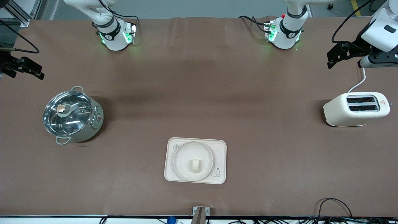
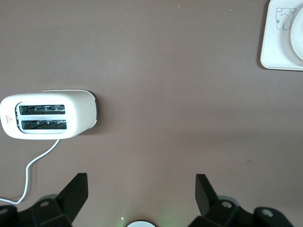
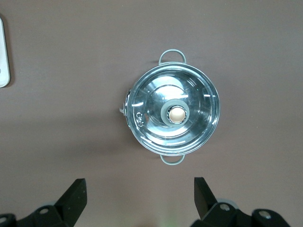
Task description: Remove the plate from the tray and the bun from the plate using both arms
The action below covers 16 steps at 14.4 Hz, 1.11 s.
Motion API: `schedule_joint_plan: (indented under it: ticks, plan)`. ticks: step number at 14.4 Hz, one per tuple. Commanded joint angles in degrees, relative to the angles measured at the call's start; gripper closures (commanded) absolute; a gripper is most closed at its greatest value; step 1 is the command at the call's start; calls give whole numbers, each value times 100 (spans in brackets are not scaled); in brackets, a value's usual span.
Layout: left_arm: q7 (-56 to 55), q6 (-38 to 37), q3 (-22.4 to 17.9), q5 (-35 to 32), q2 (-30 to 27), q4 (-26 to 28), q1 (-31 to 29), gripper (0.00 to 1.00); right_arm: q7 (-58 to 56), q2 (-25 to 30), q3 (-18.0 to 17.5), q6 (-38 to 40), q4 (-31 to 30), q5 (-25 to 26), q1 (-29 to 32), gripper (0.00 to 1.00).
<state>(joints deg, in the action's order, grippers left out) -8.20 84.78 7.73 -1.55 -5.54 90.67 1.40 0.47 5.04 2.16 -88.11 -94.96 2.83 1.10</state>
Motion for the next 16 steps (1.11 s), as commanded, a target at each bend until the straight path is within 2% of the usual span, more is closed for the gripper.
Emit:
schedule_joint_plan:
  ticks: [1,9,16]
  plan:
    - [64,-75,53,-118,70,-146,-25,0,-56,24,-5,48,39,7,5,0]
    - [3,-66,53,-109,457,-339,27,0,-47,24,3,14,57,-124,13,0]
    - [20,-66,53,-118,440,-375,-17,0,-64,50,12,110,267,-247,22,0]
